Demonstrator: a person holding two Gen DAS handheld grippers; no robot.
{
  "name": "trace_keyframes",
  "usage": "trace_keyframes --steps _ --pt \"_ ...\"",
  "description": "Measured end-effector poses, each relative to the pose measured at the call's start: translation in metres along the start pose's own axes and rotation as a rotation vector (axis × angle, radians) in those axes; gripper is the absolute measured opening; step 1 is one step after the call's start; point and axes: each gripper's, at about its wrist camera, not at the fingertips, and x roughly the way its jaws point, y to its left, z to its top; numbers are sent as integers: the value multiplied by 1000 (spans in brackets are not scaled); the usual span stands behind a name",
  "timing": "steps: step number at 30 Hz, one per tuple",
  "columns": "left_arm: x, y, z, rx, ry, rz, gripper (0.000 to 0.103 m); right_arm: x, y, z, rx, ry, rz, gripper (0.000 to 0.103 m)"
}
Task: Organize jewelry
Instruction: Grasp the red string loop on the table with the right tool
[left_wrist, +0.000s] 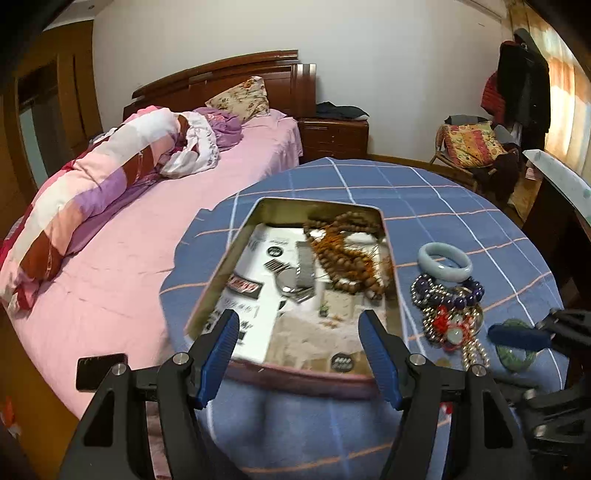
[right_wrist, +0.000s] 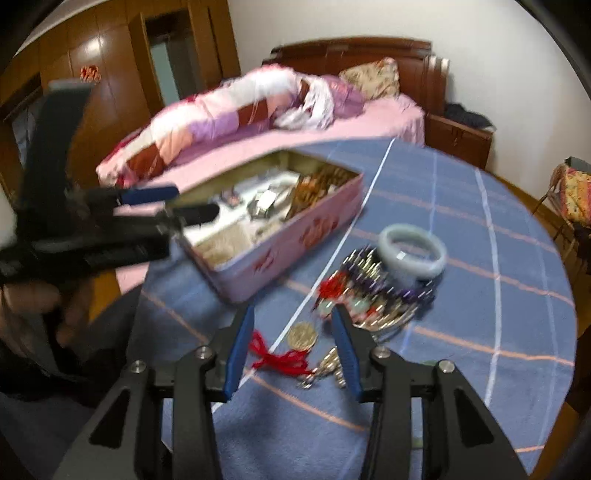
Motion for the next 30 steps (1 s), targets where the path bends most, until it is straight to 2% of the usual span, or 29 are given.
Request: trace_keyframes --steps 8,10,12,15,17,23,27,30 --pt "-4 3 -15 -2 19 2 67 29 4 -18 -29 125 29 44" --pt "-2 3 -14 -5 22 -4 67 32 0 -18 -13 124 29 38" --pt "-2 3 -14 -5 22 -4 67 33 -3 -18 0 130 25 11" --pt "-2 1 -14 1 18 -10 67 28 1 -18 -11 119 -1 9" --pt "-1 -2 -13 10 20 -16 67 21 3 -15 -7 84 -20 8" --pt "-4 -24 -4 50 -4 -62 67 -34 -12 7 59 -112 -55 8" --pt "-1 -52 3 111 -28 -94 67 -69 -29 18 100 -219 -144 8" --pt "8 -72 4 148 -14 -145 67 -75 -46 22 143 -241 -208 8"
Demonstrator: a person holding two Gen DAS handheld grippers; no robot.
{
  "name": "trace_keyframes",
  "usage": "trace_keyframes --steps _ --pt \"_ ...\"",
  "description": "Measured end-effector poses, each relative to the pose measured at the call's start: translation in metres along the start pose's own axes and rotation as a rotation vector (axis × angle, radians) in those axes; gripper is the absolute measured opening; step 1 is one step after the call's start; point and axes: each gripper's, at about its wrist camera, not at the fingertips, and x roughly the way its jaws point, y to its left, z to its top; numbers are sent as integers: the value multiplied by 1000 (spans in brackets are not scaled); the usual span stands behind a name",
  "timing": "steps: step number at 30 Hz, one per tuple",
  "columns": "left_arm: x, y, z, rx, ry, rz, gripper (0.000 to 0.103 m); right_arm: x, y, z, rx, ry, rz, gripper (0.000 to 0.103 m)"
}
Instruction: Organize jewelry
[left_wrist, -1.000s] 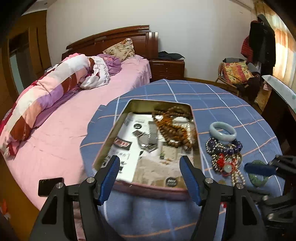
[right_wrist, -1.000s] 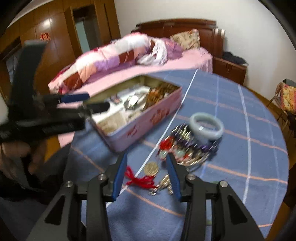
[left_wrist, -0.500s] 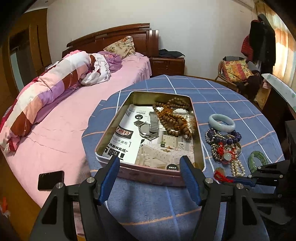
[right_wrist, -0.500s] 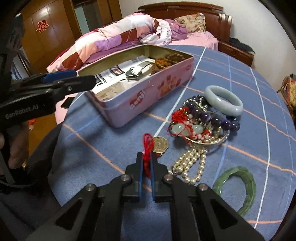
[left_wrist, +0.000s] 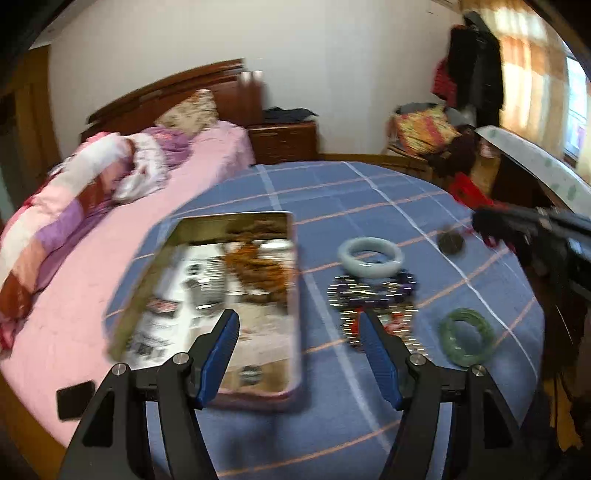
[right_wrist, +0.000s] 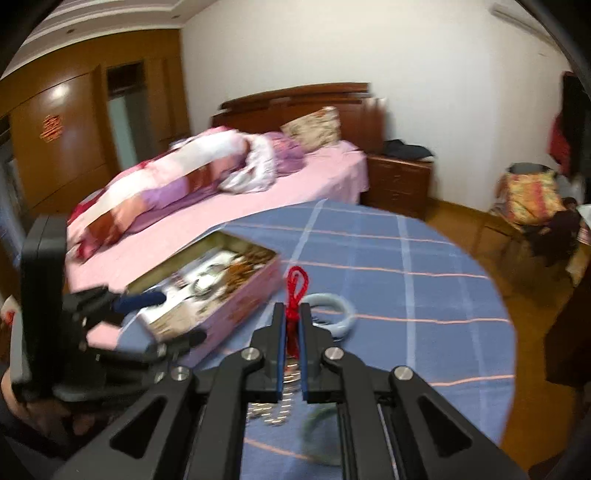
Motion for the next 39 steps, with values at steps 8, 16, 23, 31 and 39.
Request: trace_keyframes --steps 8,16,23,31,39 --pt "28 -26 4 24 35 2 67 17 -9 -14 31 39 -44 8" --pt "23 -42 3 74 31 -6 67 15 -21 -25 39 63 -54 8" --pt "42 -45 0 64 112 -53 66 14 -23 -24 45 67 -53 8" --pt "39 -44 -1 56 107 -82 3 18 -17 -26 35 75 -40 8" --pt "9 -34 13 11 12 -119 3 15 -17 -23 43 63 -45 8"
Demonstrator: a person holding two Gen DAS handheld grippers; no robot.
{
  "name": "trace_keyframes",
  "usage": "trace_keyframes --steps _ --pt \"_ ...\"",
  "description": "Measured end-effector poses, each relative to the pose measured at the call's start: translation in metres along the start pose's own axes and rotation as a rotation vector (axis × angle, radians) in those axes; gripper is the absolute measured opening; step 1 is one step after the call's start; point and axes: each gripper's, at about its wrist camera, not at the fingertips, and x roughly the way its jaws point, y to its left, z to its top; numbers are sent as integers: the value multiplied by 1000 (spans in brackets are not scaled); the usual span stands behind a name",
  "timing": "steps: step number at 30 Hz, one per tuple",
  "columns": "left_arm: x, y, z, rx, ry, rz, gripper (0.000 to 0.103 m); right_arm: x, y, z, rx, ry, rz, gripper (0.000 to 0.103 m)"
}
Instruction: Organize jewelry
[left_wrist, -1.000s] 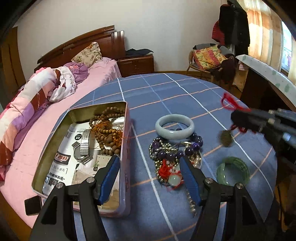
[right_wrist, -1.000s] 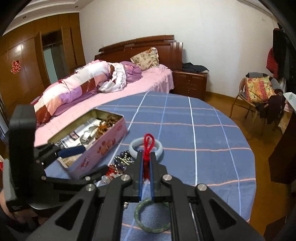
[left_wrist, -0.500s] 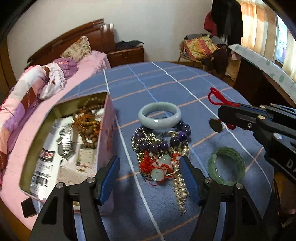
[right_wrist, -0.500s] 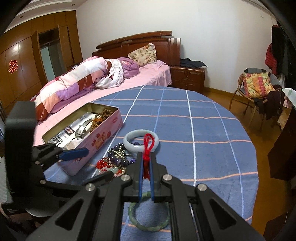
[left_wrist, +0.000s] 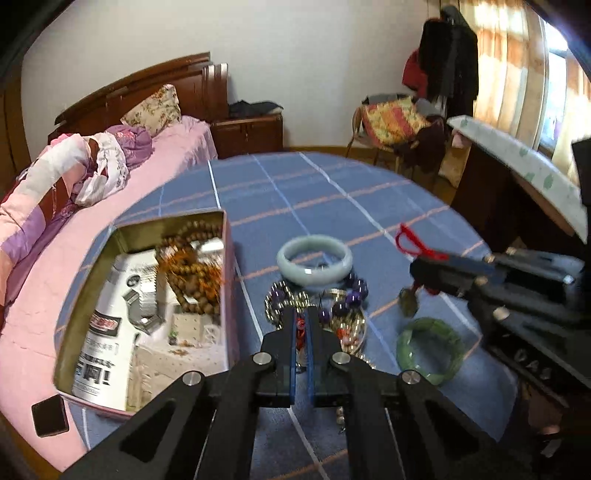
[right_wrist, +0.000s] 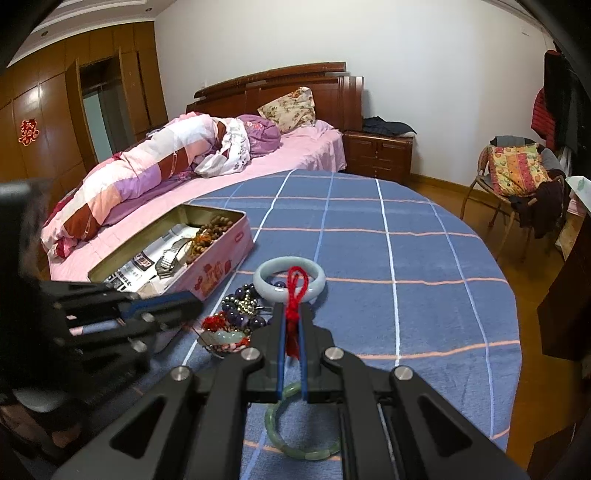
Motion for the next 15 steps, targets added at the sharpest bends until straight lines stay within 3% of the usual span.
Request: trace_keyframes --steps 8,15 --pt "-39 12 27 -26 -106 -45 3 -15 1 9 -1 -43 4 8" --pt "-50 28 34 -46 -137 -48 3 -16 -1 13 6 -58 3 8"
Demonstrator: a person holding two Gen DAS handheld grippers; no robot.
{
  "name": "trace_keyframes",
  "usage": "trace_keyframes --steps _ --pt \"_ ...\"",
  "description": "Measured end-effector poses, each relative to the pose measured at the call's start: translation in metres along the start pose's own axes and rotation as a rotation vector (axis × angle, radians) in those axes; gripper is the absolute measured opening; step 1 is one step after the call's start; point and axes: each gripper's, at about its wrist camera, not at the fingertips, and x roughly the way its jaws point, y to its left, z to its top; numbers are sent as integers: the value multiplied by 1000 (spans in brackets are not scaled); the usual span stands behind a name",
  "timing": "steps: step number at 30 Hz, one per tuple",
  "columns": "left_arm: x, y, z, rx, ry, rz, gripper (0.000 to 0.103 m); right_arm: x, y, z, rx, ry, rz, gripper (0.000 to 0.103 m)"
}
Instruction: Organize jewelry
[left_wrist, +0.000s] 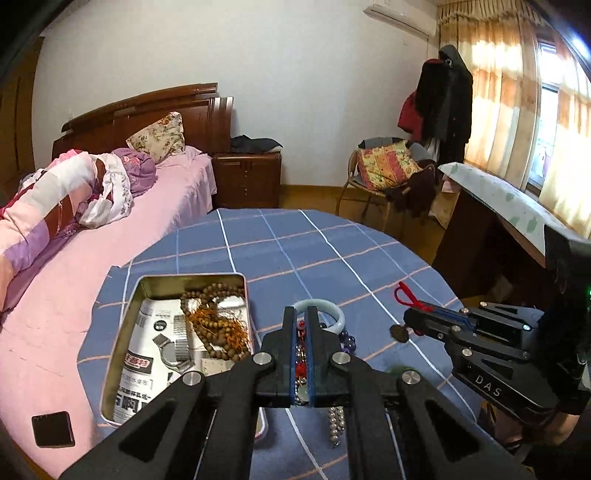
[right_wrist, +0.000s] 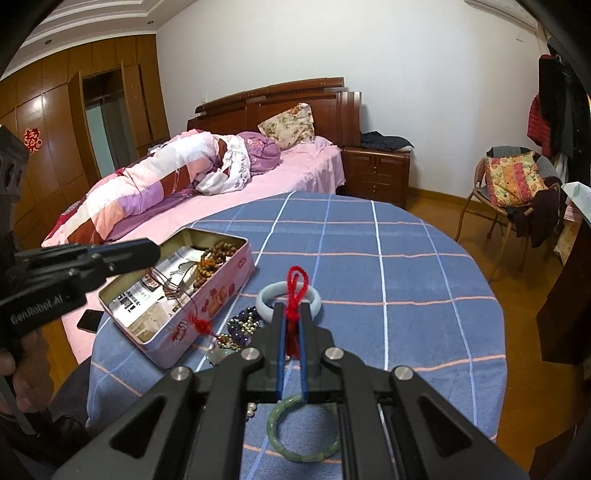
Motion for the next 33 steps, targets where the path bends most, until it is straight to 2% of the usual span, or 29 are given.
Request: trace_keyframes --steps 10,25,33 --pt "-33 2 34 18 -116 -10 3 -8 9 9 -17 -32 12 8" --pt "-92 51 83 9 -288 109 3 -22 50 57 -113 -127 82 8" --pt "-93 72 80 -1 -282 153 3 -22 85 76 -167 -164 162 8"
